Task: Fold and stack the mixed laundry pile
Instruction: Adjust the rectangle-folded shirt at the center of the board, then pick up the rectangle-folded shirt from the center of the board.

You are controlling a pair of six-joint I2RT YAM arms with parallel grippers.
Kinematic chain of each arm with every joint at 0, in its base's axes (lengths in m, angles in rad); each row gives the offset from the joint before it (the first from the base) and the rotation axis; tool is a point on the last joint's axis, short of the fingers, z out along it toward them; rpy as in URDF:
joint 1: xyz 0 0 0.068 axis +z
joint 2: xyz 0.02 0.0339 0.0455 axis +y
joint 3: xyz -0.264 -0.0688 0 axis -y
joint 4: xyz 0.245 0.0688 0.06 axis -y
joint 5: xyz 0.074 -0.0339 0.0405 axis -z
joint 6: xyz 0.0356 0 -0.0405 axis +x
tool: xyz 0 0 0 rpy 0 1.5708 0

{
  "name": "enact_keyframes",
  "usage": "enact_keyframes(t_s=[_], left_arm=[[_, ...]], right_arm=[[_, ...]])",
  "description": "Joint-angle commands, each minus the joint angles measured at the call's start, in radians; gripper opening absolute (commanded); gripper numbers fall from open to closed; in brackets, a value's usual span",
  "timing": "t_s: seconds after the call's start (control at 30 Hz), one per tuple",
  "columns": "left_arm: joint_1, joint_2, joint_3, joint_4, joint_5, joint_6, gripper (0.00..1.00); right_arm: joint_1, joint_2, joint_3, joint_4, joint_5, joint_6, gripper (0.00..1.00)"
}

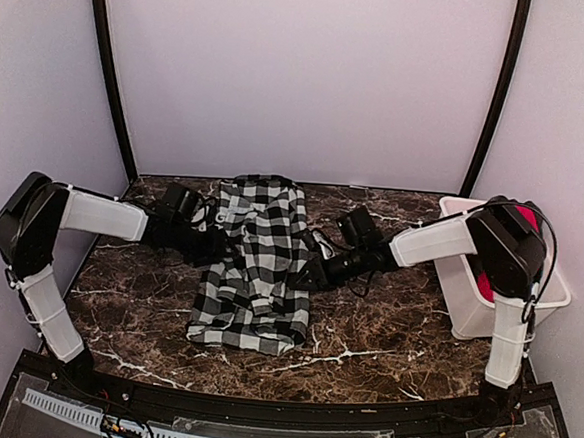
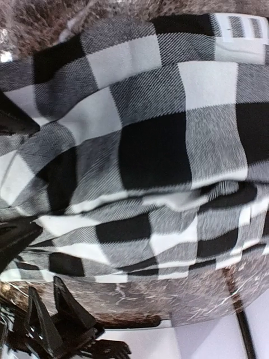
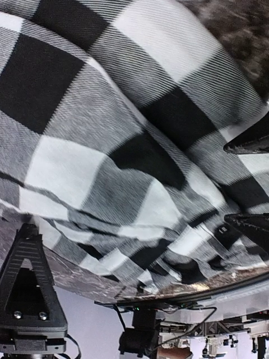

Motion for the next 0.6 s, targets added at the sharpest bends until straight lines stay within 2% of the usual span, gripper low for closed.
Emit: enact_keyframes(t_s=[0.0,0.1,0.2,0.33,0.57], left_arm=[[-0.003,-0.237,-0.089,-0.11,-0.039,0.005,0.58],[-0.003,-0.38,-0.207,-0.123,-0.027,-0.036,0.61],[-0.004,-0.494,-0.312,-0.121,-0.004,-0.096,0.61],[-0.015,-0.61,-0.464,-0.152,-0.003,-0.145,0.6],[-0.025,-0.715,-0.599,-0.149,-0.003,-0.207,0.59]], right_arm=[[0.02,-0.236,-0.133,-0.001,-0.057,0.021,0.4],[0.019,-0.333,-0.228,-0.013,-0.04,0.057,0.41],[0.019,-0.357,-0.275,-0.067,-0.016,0.061,0.4],[0.02,-0.331,-0.34,-0.026,-0.03,0.103,0.39],[0.02,-0.251,-0.354,0.04,-0.023,0.157,0.45]])
